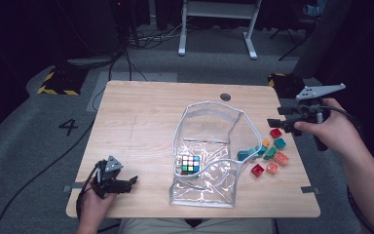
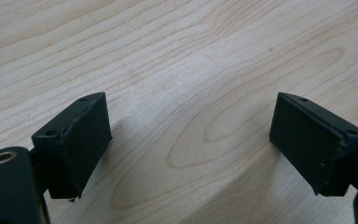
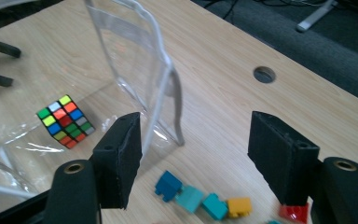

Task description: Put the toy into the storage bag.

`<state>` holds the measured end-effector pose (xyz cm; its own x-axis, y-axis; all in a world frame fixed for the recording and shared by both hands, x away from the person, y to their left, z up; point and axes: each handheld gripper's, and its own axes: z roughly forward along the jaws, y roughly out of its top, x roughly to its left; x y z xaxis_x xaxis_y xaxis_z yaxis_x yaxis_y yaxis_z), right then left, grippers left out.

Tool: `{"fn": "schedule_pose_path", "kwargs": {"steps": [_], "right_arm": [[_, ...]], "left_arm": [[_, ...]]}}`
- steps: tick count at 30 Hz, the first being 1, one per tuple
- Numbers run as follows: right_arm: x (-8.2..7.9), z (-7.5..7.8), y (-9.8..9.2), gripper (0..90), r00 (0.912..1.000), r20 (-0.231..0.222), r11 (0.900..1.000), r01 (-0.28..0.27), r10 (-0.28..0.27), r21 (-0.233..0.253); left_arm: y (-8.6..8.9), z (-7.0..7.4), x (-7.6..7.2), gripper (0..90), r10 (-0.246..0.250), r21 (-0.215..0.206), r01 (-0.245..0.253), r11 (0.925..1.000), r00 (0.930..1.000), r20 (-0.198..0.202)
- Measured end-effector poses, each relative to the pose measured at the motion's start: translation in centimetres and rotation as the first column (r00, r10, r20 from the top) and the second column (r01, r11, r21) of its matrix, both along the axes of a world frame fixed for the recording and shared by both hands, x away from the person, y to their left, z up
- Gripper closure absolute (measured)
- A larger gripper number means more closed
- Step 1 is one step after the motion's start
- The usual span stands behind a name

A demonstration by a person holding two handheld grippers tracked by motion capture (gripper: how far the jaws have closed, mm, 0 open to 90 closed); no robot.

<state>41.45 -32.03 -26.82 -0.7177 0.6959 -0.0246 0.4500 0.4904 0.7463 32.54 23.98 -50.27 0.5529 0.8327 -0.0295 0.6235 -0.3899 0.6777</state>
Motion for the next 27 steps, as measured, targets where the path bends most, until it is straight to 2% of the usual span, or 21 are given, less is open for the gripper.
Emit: {"fn": "schedule_pose_path", "kwargs": {"steps": [1,6,8,9,12,13,14,16,18,19,22,23,27], "right_arm": [[0.0,0.0,0.0,35.2,1.0000,0.000,1.000,0.000,0.000,0.000],[-0.3,-1.6,-2.7,35.2,0.9983,-0.001,0.998,0.058,-0.058,-0.004],[-0.3,-2.9,-4.0,35.3,0.9956,-0.014,0.996,0.093,-0.093,-0.001],[-0.3,-2.9,-4.0,35.3,0.9956,-0.014,0.996,0.093,-0.093,-0.001],[-0.1,-4.4,-5.1,35.4,0.9927,-0.033,0.993,0.116,-0.116,-0.001],[-0.1,-5.5,-5.7,35.6,0.9907,-0.047,0.992,0.128,-0.127,-0.001],[-0.1,-5.5,-5.7,35.6,0.9907,-0.047,0.992,0.128,-0.127,-0.001],[0.0,-6.6,-6.2,35.6,0.9885,-0.058,0.990,0.140,-0.140,-0.006],[0.1,-7.6,-6.6,35.6,0.9869,-0.067,0.989,0.146,-0.146,-0.005],[0.1,-8.2,-6.8,35.6,0.9860,-0.073,0.989,0.150,-0.150,-0.004],[0.3,-10.2,-7.5,35.5,0.9822,-0.103,0.987,0.158,-0.157,0.003],[0.3,-10.2,-7.5,35.5,0.9822,-0.103,0.987,0.158,-0.157,0.003],[0.4,-12.1,-8.1,35.5,0.9769,-0.118,0.984,0.179,-0.178,0.002]], "left_arm": [[0.0,0.0,0.0,12.7,0.000,0.000,0.000,1.0000,1.0000,0.000],[0.0,0.0,-0.1,12.7,0.005,-0.002,-0.005,1.0000,1.0000,0.000],[0.0,0.0,-0.1,12.7,0.008,0.000,-0.008,1.0000,1.0000,0.000],[0.0,0.0,-0.1,12.7,0.005,0.000,-0.005,1.0000,1.0000,-0.004],[0.0,0.0,-0.1,12.3,0.004,-0.001,-0.004,1.0000,1.0000,-0.004],[0.0,0.0,-0.1,12.2,0.004,-0.001,-0.004,1.0000,1.0000,-0.004],[0.0,0.0,-0.1,12.2,0.007,-0.001,-0.007,1.0000,1.0000,-0.001],[0.0,-0.1,0.0,10.7,0.000,-0.001,0.000,1.0000,1.0000,-0.006],[-0.1,-0.1,0.2,1.9,0.028,0.019,-0.028,0.9994,0.9990,-0.033],[-0.1,-0.1,0.2,0.0,0.030,0.016,-0.030,0.9994,0.9991,-0.031],[-0.1,-0.1,0.2,0.0,0.030,0.016,-0.030,0.9994,0.9991,-0.031],[-0.1,-0.1,0.2,0.0,0.030,0.016,-0.029,0.9994,0.9990,-0.032],[-0.1,-0.1,0.2,0.0,0.030,0.016,-0.030,0.9994,0.9991,-0.031]]}}
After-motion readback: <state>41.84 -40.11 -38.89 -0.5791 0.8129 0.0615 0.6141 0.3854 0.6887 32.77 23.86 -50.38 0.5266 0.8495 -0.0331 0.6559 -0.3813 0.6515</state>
